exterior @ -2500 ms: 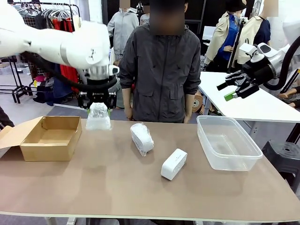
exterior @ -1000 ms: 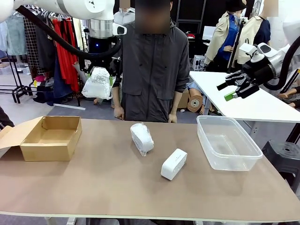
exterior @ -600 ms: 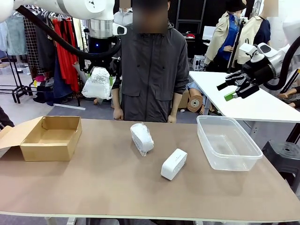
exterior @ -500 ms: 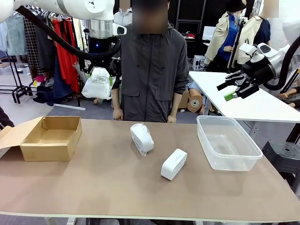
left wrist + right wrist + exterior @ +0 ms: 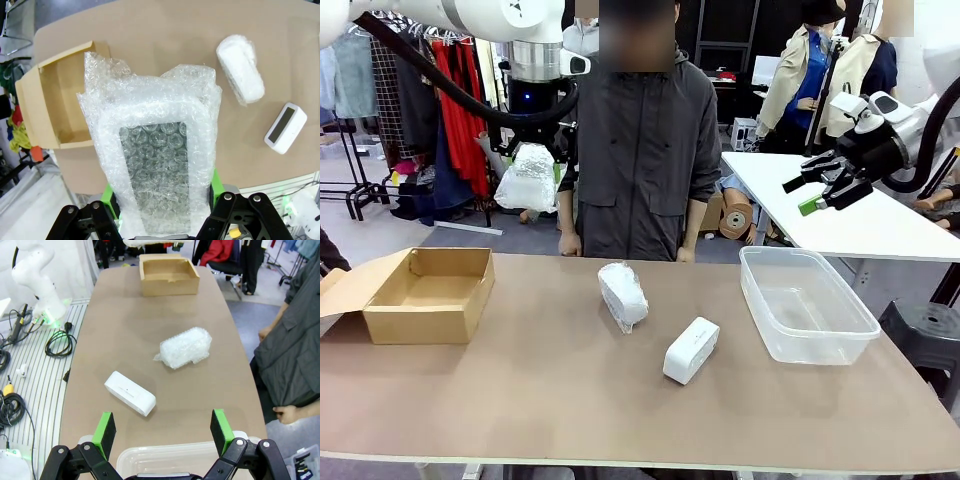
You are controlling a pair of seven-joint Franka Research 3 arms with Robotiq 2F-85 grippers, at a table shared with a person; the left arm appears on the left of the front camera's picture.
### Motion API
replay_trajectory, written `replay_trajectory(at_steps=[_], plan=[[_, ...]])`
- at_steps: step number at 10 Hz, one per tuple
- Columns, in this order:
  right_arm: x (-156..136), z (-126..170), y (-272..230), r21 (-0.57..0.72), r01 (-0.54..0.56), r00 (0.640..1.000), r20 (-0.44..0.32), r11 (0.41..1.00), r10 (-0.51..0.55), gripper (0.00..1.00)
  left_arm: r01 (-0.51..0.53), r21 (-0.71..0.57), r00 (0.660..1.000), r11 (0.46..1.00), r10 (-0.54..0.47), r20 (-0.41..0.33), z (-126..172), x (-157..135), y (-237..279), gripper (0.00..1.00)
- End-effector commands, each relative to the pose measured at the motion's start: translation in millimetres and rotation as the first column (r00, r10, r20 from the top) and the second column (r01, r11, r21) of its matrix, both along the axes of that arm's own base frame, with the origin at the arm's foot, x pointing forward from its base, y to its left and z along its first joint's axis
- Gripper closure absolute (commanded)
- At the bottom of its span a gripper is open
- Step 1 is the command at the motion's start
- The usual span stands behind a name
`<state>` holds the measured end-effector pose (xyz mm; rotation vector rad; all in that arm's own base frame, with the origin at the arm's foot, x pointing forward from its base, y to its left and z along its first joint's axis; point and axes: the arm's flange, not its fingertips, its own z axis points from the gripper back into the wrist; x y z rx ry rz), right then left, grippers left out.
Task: Separate and place wrapped and unwrapped clocks.
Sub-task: If the picked Digital clock is wrapped, place it in the Package Box ; if not, place it in the Organizing box.
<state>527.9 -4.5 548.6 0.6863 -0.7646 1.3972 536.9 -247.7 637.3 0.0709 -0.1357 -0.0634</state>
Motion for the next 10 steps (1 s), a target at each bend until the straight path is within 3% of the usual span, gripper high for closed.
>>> replay_trajectory(at_steps=[1,4,5,8,10], plan=[[-2.3,1.0,0.3,0.002,0.001,1.000,0.003,1.000,-0.001,0.00,0.023,0.038,0.999,0.999,-0.021,-0.032,2.4,-5.7,8.0,1.00],[-2.3,1.0,0.3,0.002,0.001,1.000,0.003,1.000,-0.001,0.00,-0.025,0.066,0.999,0.998,0.027,-0.032,-0.6,-7.3,47.0,1.00],[-2.3,1.0,0.3,0.002,0.001,1.000,0.003,1.000,-0.001,0.00,-0.008,0.070,0.998,0.997,0.012,-0.065,-10.0,-6.4,68.3,1.00],[-2.3,1.0,0.3,0.002,0.001,1.000,0.003,1.000,-0.001,0.00,-0.085,0.083,0.993,0.993,0.091,-0.070,-44.2,-4.9,119.8,1.00],[-2.3,1.0,0.3,0.002,0.001,1.000,0.003,1.000,-0.001,0.00,-0.109,0.192,0.992,0.975,0.120,-0.048,-64.8,-9.4,139.8,1.00]])
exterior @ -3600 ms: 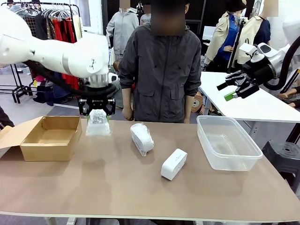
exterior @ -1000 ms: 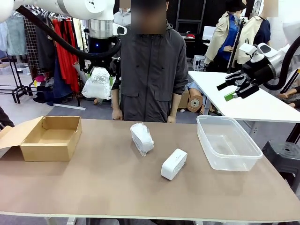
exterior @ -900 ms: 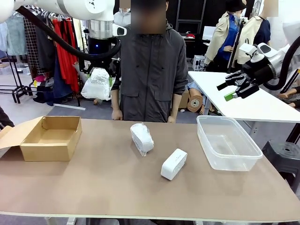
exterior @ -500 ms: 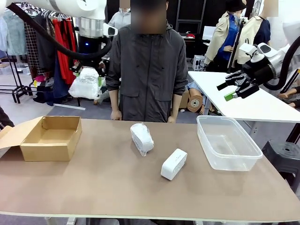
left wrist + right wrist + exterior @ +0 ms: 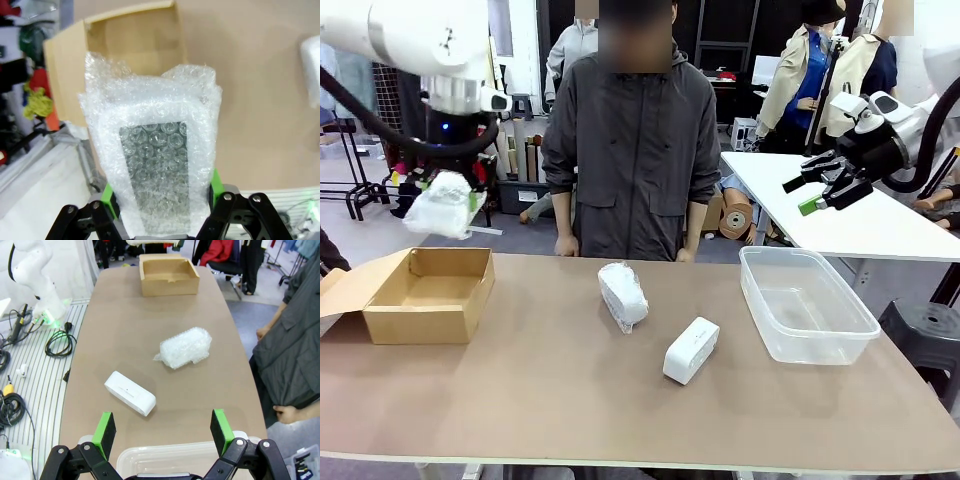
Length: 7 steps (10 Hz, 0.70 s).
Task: Separate and place wrapped and unwrapped clocks.
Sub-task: If the picked Digital clock is wrapped, place it in the Package Box ; if not, place it in the Organizing box.
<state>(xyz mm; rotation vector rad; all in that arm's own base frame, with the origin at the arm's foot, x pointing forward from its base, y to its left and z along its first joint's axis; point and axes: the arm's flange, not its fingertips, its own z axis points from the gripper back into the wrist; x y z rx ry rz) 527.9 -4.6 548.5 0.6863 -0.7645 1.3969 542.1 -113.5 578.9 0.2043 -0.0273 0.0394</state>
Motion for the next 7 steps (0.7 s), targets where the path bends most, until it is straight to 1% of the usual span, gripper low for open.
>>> replay_trajectory(at_steps=[1,2,3,5,6,7], plan=[[-2.3,1.0,0.4,0.002,0.001,1.000,0.004,1.000,-0.001,0.00,-0.014,0.090,0.997,0.996,0.007,0.076,-15.8,-12.1,15.5,1.00],[-2.3,1.0,0.4,0.002,0.001,1.000,0.004,1.000,-0.001,0.00,-0.043,0.109,0.993,0.993,0.030,0.115,-24.3,-10.3,23.3,1.00],[-2.3,1.0,0.4,0.002,0.001,1.000,0.004,1.000,-0.001,0.00,-0.054,0.116,0.990,0.992,0.038,0.136,-30.2,-5.9,34.1,1.00],[-2.3,1.0,0.4,0.002,0.001,1.000,0.004,1.000,-0.001,0.00,-0.063,0.109,0.989,0.992,0.048,0.139,-44.2,-0.4,50.7,1.00],[-2.3,1.0,0.4,0.002,0.001,1.000,0.004,1.000,-0.001,0.00,-0.094,0.081,0.988,0.992,0.082,0.131,-48.5,3.9,60.7,1.00],[-2.3,1.0,0.4,0.002,0.001,1.000,0.004,1.000,-0.001,0.00,-0.117,0.061,0.984,0.991,0.108,0.139,-49.3,3.6,67.0,1.00]])
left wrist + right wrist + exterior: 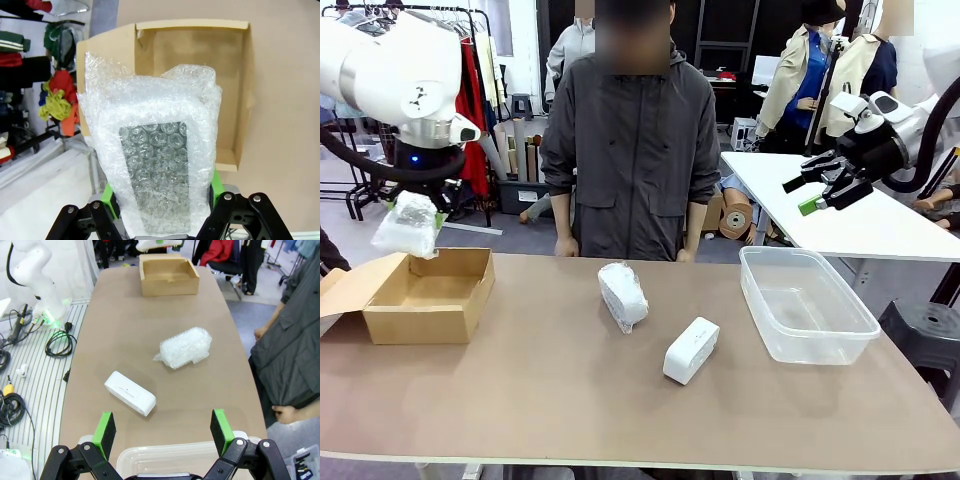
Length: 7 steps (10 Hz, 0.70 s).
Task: Separate and place wrapped and unwrapped clocks.
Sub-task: If the picked Digital clock is wrapped, place it in the Package Box ; if not, place it in the Organizing box.
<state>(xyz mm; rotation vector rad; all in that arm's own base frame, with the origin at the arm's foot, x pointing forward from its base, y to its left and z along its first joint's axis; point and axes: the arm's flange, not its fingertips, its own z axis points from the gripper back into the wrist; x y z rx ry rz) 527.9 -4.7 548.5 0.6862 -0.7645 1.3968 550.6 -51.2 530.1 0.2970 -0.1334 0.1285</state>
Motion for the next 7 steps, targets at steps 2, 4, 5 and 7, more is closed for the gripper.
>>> replay_trajectory(at_steps=[2,4,5,7], plan=[[-2.3,1.0,0.5,0.002,0.001,1.000,0.004,1.000,-0.001,0.00,0.000,0.000,1.000,1.000,0.000,0.000,0.0,0.0,0.0,1.00],[-2.3,1.0,0.5,0.002,0.001,1.000,0.004,1.000,-0.001,0.00,0.000,0.000,1.000,1.000,0.000,0.000,0.0,0.0,0.0,1.00],[-2.3,1.0,0.5,0.002,0.001,1.000,0.004,1.000,-0.001,0.00,0.000,0.000,1.000,1.000,0.000,0.000,0.0,0.0,0.0,1.00],[-2.3,1.0,0.5,0.002,0.001,1.000,0.004,1.000,-0.001,0.00,-0.009,-0.015,1.000,1.000,0.009,0.001,-4.2,1.1,-3.3,1.00]])
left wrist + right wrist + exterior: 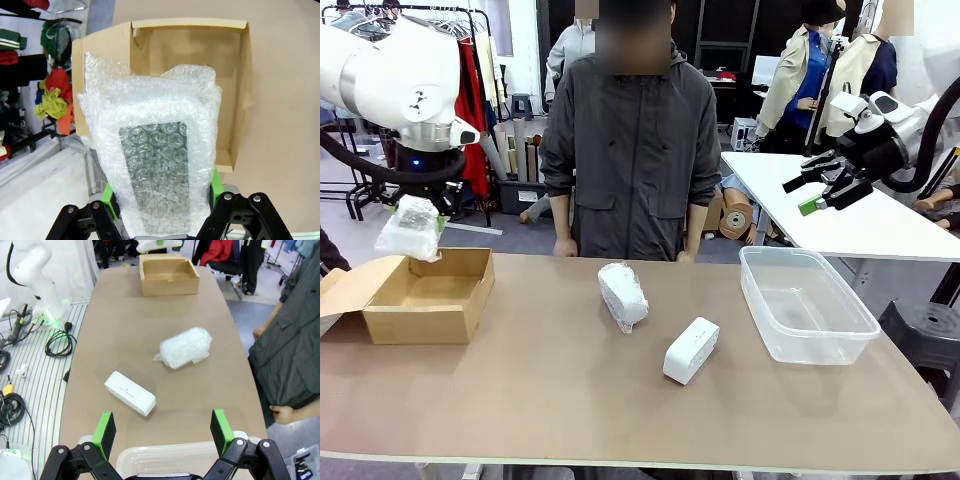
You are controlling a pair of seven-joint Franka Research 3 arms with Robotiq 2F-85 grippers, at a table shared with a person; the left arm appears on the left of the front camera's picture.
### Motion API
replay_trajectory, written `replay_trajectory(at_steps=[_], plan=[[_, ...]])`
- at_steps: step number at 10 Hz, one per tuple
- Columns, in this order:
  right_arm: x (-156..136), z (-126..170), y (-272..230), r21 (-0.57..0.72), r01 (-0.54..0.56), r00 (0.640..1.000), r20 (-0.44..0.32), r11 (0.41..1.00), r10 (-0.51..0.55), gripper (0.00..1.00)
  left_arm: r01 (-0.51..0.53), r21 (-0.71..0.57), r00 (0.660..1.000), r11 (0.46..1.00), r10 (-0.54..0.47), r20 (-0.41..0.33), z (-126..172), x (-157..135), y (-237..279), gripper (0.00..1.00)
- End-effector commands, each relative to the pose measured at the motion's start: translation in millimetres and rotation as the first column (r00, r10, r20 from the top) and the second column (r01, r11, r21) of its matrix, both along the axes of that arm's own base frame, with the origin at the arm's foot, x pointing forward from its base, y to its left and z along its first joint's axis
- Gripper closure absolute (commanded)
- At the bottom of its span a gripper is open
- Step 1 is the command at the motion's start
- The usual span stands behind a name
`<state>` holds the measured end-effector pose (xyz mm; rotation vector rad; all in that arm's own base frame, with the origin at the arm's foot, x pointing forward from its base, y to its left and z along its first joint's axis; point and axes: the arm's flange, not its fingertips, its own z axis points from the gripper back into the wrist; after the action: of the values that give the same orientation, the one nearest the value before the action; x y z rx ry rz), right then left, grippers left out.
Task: Separate and place wrapped and unwrapped clocks.
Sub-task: If the picked Digital clock is wrapped, place it in the Package Box ; if not, place it in the Organizing box.
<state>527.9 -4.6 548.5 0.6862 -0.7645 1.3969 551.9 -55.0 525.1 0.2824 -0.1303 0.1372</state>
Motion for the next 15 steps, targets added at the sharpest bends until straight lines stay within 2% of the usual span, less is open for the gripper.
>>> replay_trajectory(at_steps=[1,2,4,8,13,15], plan=[[-2.3,1.0,0.5,0.002,0.001,1.000,0.004,1.000,-0.001,0.00,0.010,0.038,1.000,0.999,-0.010,-0.015,-7.9,2.2,0.0,1.00],[-2.3,1.0,0.5,0.002,0.001,1.000,0.004,1.000,-0.001,0.00,0.031,0.015,0.999,0.999,-0.030,-0.043,-18.2,8.5,5.6,1.00],[-2.3,1.0,0.5,0.002,0.001,1.000,0.004,1.000,-0.001,0.00,0.038,-0.031,0.998,0.999,-0.040,-0.053,-41.6,20.6,26.1,1.00],[-2.3,1.0,0.5,0.002,0.001,1.000,0.004,1.000,-0.001,0.00,0.073,-0.040,0.991,0.997,-0.077,-0.109,-76.4,30.9,42.7,1.00],[-2.3,1.0,0.5,0.002,0.001,1.000,0.004,1.000,-0.001,0.00,0.074,-0.034,0.992,0.997,-0.077,-0.101,-112.6,48.8,51.6,1.00],[-2.3,1.0,0.5,0.002,0.001,1.000,0.004,1.000,-0.001,0.00,0.048,-0.009,0.993,0.999,-0.049,-0.104,-123.3,55.0,52.8,1.00]])
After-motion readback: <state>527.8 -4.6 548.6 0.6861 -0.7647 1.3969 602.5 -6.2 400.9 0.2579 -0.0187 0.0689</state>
